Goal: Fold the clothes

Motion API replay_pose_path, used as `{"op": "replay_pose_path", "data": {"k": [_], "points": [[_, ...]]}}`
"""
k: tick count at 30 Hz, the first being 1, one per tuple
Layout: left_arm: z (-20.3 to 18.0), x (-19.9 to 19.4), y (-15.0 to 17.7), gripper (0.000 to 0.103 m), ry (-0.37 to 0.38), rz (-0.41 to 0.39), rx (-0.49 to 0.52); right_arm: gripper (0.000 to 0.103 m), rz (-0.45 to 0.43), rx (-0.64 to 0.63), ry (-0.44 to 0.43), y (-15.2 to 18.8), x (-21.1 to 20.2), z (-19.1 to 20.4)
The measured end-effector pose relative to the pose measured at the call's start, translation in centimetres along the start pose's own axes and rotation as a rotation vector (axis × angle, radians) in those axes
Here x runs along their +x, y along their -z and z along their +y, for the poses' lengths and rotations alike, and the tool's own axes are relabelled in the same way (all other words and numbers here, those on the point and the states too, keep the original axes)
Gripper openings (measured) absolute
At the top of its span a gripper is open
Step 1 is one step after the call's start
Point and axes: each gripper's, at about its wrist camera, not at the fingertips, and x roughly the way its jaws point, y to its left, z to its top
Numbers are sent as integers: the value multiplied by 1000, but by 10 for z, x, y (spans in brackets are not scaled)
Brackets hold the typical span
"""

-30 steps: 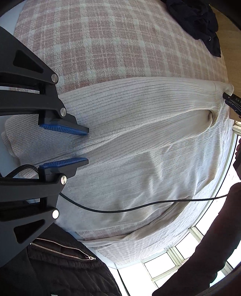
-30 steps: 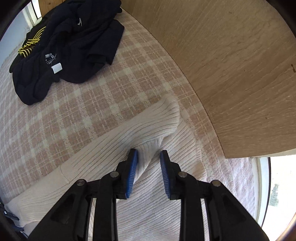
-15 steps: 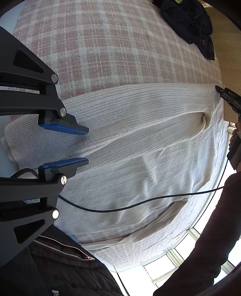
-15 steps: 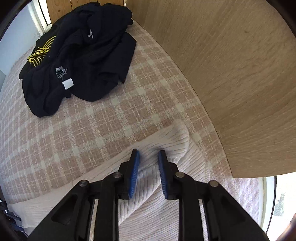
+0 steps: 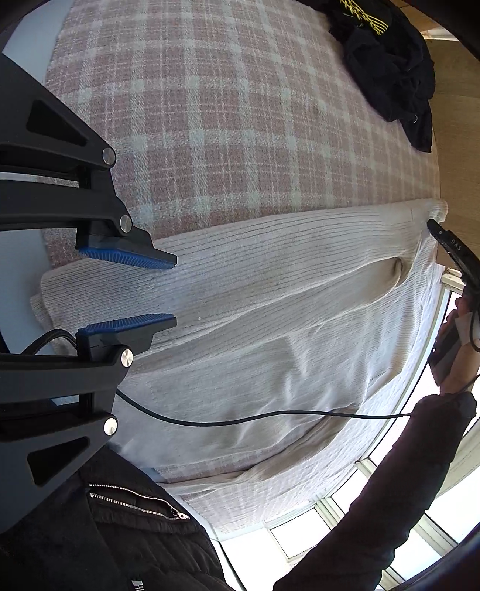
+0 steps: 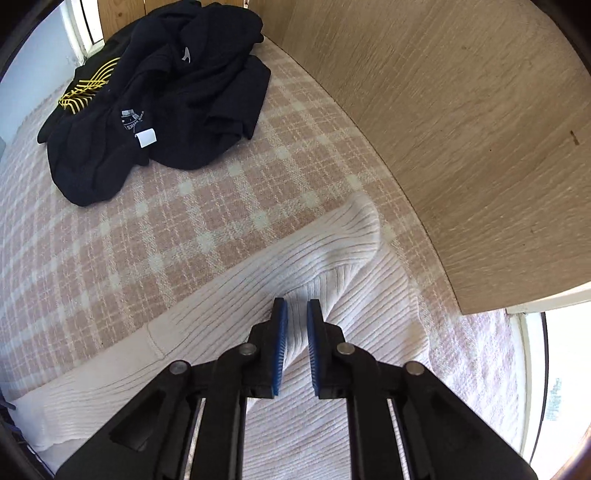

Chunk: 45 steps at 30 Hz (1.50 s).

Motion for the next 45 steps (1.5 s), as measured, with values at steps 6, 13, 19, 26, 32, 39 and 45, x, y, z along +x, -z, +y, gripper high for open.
{"op": "replay_pose_path", "data": {"k": [6,13,19,26,32,39,45], "points": [[-7,-18,20,23,19,-33,26,11,-28,-102,-215,45,-42,81],[-20,2,30,26,16,18,136,12,34,-73,-184,80,-28,136],[-46,-26,30,26,45,-35,259,12,-40,141,-147,142,-101,104],[-108,10,33,27,148,58,493,12,122,351,-39,252,-80,102],[-106,23,49,37,188,147,501,13,125,401,24,288,-69,105],[-108,3,51,37,215,107,474,13,134,472,40,310,-71,107],[-157,5,52,38,230,67,524,16,27,549,43,338,-115,85]]}}
